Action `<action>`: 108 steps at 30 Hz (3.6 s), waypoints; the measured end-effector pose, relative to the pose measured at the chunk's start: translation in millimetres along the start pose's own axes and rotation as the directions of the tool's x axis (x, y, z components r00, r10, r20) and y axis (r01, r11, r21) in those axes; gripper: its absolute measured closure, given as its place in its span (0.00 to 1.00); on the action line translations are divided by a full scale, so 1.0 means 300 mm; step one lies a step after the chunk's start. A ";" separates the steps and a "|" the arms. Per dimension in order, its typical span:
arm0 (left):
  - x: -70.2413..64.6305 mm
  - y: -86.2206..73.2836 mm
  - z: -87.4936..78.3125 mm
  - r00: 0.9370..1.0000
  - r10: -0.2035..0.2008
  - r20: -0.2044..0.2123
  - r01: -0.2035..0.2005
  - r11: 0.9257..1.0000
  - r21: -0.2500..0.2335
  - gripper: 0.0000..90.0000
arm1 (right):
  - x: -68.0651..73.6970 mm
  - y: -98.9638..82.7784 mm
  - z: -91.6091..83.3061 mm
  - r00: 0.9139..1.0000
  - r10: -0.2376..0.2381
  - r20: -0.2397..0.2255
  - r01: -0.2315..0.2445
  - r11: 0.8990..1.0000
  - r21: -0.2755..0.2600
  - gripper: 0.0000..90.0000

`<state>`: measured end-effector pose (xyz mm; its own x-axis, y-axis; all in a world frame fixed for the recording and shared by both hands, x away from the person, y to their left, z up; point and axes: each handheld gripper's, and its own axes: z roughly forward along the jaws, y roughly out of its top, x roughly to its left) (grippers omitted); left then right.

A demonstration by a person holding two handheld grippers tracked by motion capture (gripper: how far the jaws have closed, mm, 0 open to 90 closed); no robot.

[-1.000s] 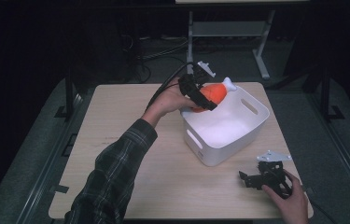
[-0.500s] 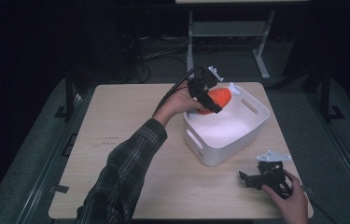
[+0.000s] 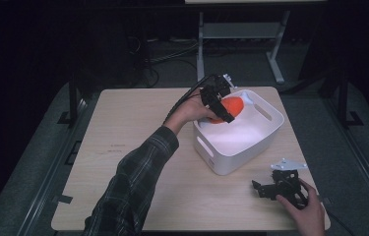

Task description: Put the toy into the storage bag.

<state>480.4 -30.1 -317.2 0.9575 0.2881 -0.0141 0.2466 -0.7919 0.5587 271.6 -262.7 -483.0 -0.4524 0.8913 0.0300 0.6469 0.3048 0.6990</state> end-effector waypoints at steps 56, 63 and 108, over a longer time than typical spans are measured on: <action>-0.108 -0.378 -0.336 0.992 -0.091 -0.082 0.076 0.982 -0.170 0.16 | -0.001 0.000 0.000 1.000 -0.003 -0.001 0.003 1.000 0.000 0.00; -0.129 -0.468 -0.362 0.986 -0.132 -0.099 0.109 0.972 -0.210 0.16 | -0.001 0.000 0.001 1.000 -0.003 0.000 0.003 1.000 0.000 0.00; -0.384 -1.197 -0.225 0.883 -0.345 -0.318 0.292 0.935 -0.202 0.16 | -0.001 0.000 0.001 1.000 -0.002 0.001 0.002 1.000 -0.001 0.00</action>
<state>271.6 257.4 -460.2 0.7133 0.6985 0.0583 0.4797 -0.5471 0.6860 271.8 -262.8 -483.3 -0.4536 0.8908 0.0279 0.6455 0.3068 0.6995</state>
